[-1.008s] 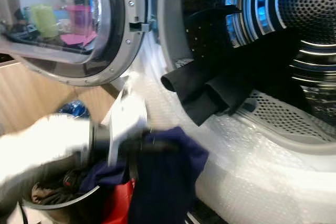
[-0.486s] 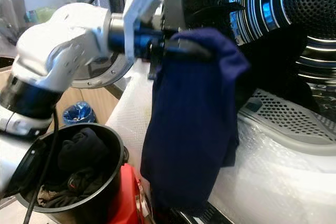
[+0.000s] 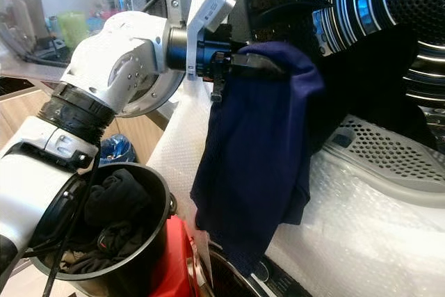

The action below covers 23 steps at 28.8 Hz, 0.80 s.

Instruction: Clothes washing

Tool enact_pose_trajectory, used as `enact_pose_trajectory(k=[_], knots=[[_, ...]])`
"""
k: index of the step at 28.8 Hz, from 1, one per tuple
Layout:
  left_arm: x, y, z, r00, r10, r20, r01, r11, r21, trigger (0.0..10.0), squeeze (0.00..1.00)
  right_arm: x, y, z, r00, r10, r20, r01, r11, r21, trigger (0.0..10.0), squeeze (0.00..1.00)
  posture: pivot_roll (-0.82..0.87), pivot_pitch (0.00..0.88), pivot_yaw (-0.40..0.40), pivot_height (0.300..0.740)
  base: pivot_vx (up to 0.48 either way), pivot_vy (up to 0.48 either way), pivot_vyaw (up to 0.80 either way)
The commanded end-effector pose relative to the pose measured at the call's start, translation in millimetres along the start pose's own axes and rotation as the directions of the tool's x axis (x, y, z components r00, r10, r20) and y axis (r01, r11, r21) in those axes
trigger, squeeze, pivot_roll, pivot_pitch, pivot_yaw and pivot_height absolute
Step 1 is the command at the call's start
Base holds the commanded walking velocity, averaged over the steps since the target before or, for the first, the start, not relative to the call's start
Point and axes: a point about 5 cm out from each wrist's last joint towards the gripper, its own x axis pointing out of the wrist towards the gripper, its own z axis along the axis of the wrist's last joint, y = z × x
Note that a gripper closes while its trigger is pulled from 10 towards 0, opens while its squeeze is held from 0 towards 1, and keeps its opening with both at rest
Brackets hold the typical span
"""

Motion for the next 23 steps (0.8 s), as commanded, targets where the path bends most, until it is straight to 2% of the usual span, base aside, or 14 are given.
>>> enact_pose_trajectory(k=[1, 4, 7, 10, 11, 12, 13, 15, 17, 18, 19, 21, 22, 23], knots=[[0.1, -9.7, 11.9, 0.998, -0.065, 0.005, 0.065, 0.998, 0.027, 10.0, 0.00, -0.6, -1.1, -9.7, 1.000, -0.005, -0.030, 0.006, 1.000, 0.023, 10.0, 0.00, 0.24, 0.000, -0.012, 0.740, 0.000, 0.000, 0.00], [-10.9, -25.8, 37.9, 0.992, -0.100, 0.081, 0.105, 0.993, -0.056, 10.0, 0.00, -0.1, 2.0, -8.5, 0.999, 0.017, -0.041, -0.018, 0.999, -0.031, 10.0, 0.00, 0.28, 0.000, -0.020, 0.740, 0.000, 0.000, 0.00], [-17.2, -32.6, 28.6, 0.997, -0.067, 0.029, 0.069, 0.994, -0.084, 10.0, 0.00, 0.4, 4.6, -6.2, 0.999, 0.029, -0.043, -0.032, 0.997, -0.067, 10.0, 0.00, 0.30, 0.000, -0.011, 0.740, 0.000, 0.000, 0.00], [-18.3, -36.4, 27.8, 0.998, -0.062, 0.021, 0.064, 0.994, -0.089, 10.0, 0.00, 0.5, 4.9, -6.0, 0.999, 0.031, -0.042, -0.033, 0.997, -0.070, 10.0, 0.00, 0.30, 0.000, -0.011, 0.740, 0.000, 0.000, 0.00], [-28.7, -44.6, 2.7, 0.995, 0.065, -0.075, -0.076, 0.984, -0.159, 10.0, 0.00, 2.4, 14.0, 2.5, 0.998, 0.050, -0.033, -0.053, 0.993, -0.104, 10.0, 0.00, 0.35, 0.000, 0.015, 0.740, 0.000, 0.000, 0.00], [-32.6, -47.5, -4.3, 0.987, 0.114, -0.109, -0.132, 0.976, -0.174, 10.0, 0.00, 2.9, 17.1, 5.0, 0.998, 0.056, -0.031, -0.059, 0.992, -0.114, 10.0, 0.00, 0.35, 0.000, 0.022, 0.740, 0.000, 0.000, 0.00], [-34.8, -49.0, -7.8, 0.981, 0.142, -0.128, -0.164, 0.970, -0.181, 10.0, 0.00, 3.2, 18.7, 6.3, 0.998, 0.059, -0.029, -0.062, 0.991, -0.120, 10.0, 0.00, 0.35, 0.000, 0.022, 0.740, 0.000, 0.000, 0.00], [-45.1, -54.4, -5.5, 0.958, 0.255, -0.131, -0.279, 0.934, -0.223, 10.0, 0.00, 3.5, 20.8, 7.9, 0.998, 0.064, -0.021, -0.066, 0.992, -0.111, 10.0, 0.00, 0.35, 0.000, 0.030, 0.740, 0.000, 0.000, 0.00], [-52.3, -61.1, -7.7, 0.934, 0.319, -0.163, -0.350, 0.909, -0.225, 10.0, 0.00, 3.7, 22.2, 8.1, 0.997, 0.069, -0.018, -0.070, 0.992, -0.106, 10.0, 0.00, 0.35, 0.000, 0.035, 0.740, 0.000, 0.000, 0.00], [-56.9, -66.9, -13.1, 0.904, 0.376, -0.206, -0.415, 0.886, -0.206, 10.0, 0.00, 3.8, 22.8, 8.0, 0.998, 0.069, -0.015, -0.070, 0.993, -0.093, 10.0, 0.00, 0.34, 0.000, 0.038, 0.740, 0.000, 0.000, 0.00], [-56.9, -66.9, -13.1, 0.904, 0.376, -0.206, -0.415, 0.886, -0.206, 10.0, 0.00, 3.8, 22.8, 8.0, 0.998, 0.069, -0.015, -0.070, 0.993, -0.093, 10.0, 0.00, 0.34, 0.000, 0.038, 0.740, 0.000, 0.000, 0.00], [-58.9, -72.9, -21.5, 0.872, 0.429, -0.234, -0.473, 0.862, -0.183, 10.0, 0.00, 3.8, 22.7, 7.8, 0.998, 0.067, -0.013, -0.068, 0.994, -0.090, 10.0, 0.00, 0.34, 0.000, 0.037, 0.740, 0.000, 0.000, 0.00], [-56.6, -86.3, -37.4, 0.831, 0.493, -0.256, -0.543, 0.819, -0.184, 10.0, 0.00, 3.7, 22.4, 6.8, 0.998, 0.067, -0.014, -0.068, 0.994, -0.085, 10.0, 0.00, 0.34, 0.000, 0.029, 0.740, 0.000, 0.000, 0.00], [-54.2, -95.8, -46.9, 0.805, 0.528, -0.270, -0.582, 0.792, -0.187, 10.0, 0.00, 3.6, 21.7, 6.1, 0.998, 0.065, -0.016, -0.066, 0.994, -0.084, 10.0, 0.00, 0.34, 0.001, 0.023, 0.740, 0.000, 0.000, 0.00]])
